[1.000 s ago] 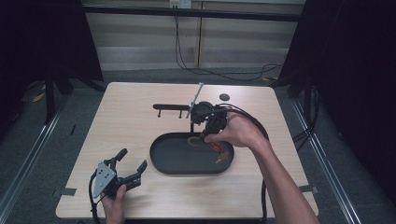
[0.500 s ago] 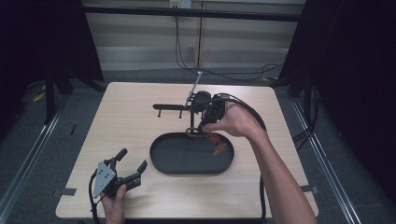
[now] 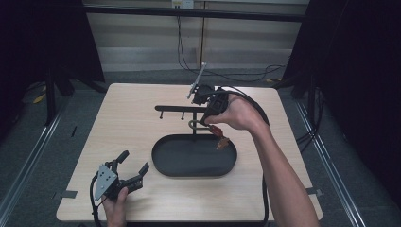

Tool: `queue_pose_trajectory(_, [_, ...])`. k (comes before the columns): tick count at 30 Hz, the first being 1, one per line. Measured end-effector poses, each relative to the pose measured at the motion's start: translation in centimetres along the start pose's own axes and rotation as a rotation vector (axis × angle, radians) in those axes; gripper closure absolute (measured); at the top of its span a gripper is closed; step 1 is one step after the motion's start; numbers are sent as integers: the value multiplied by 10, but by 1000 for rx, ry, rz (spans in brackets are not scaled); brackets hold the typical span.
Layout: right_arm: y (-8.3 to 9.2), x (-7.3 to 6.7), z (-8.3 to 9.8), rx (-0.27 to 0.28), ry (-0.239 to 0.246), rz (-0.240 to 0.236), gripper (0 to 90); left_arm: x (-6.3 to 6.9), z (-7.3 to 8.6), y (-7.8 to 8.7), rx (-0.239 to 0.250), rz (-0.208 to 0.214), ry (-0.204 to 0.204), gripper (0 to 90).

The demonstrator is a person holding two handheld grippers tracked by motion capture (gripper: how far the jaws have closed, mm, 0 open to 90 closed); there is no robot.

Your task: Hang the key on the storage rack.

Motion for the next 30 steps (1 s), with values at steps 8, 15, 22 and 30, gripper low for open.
queue_pose_trajectory(8, [5, 14, 0, -11, -35, 36, 861, 0, 0, 0, 0, -2, 0, 163])
queue_pose_trajectory(15, [2, 25, 1, -16, -60, 38, 860, 0, 0, 0, 0, -1, 1, 164])
queue_pose_trajectory(22, [-2, 32, -3, -23, -62, 35, 859, 0, 0, 0, 8, 0, 9, 163])
queue_pose_trajectory(30, [-4, 33, -5, -13, -72, 34, 854, 0, 0, 0, 4, 4, 6, 163])
Point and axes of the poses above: each handheld gripper's, and its own axes: y roughly backward along the jaws, z roughly out of its underside, x roughly to its right, the point moved 5 cm from there along -y, roughly forward along the jaws, and after that the axes turned 12 degrees about -z, right-handed, at the moved point
